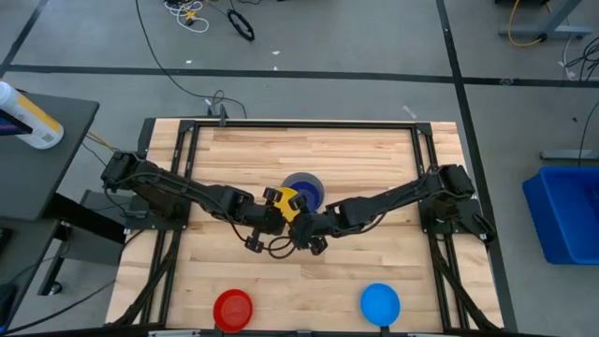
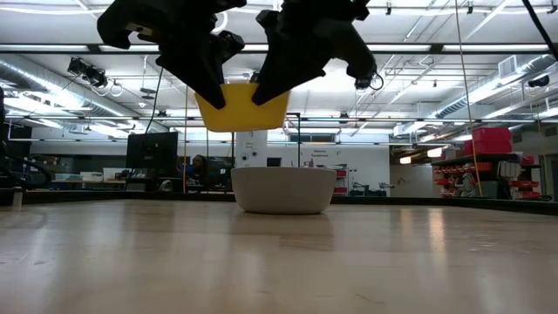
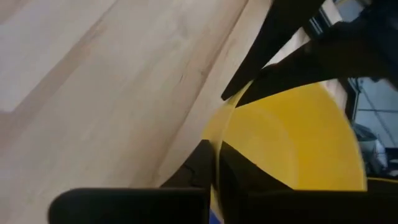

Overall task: Nest bowls inside each other
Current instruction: Stack the yellow bowl in the dark blue bowl

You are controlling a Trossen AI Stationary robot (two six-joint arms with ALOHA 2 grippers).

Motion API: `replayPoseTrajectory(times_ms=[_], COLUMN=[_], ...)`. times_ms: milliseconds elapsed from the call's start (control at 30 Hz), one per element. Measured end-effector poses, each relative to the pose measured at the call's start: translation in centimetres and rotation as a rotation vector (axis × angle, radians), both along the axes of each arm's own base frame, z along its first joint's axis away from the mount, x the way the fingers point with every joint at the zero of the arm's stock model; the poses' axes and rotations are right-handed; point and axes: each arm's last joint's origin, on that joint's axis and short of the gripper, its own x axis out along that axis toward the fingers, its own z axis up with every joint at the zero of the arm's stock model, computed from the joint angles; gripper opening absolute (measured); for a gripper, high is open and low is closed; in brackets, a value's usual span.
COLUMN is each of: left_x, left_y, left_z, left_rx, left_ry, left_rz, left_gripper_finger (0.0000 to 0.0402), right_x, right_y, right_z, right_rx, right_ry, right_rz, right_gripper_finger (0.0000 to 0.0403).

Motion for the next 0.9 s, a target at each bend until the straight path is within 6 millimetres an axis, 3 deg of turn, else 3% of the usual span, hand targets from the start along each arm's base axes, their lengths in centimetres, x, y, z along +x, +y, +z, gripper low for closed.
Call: replayPoseTrajectory(times_ms=[233,433,600,733,900], left_x=[0.1,0.3,0.1,-1.3,-5.2], left_y=[0.0,-0.4,-0.1,0.3,1.7], left_z=[0.1,1.6,2.6,4.5,8.3], left_rx=[-0.002,-0.035,0.039,0.073,0.074], left_ry=[-0.019,-0.133,-0.193,-0.246,-0.362], left_rz=[0.001,-0.010,0.048,0.082,0.185], left_gripper_finger=[0.0020,0.0114,0.0208,0.0269,0.0311], right_x=[-0.1,-0.2,-0.3,-0.4,-0.4], right_y=[0.2,0.1,0.1,0.1,-0.2], right_z=[-0.2,-0.3,-0.3,-0.6,-0.7], right_rx=[0.017,0.003,0.013,0.020,-0.022], right_ry=[0.011,0.012,0.016,0.028,0.014], right_rz=[-0.039,-0.064,-0.073,-0.079,-0.116], right_gripper_finger=[0.0004,0.0002,0.0001,0.0001,0.0001])
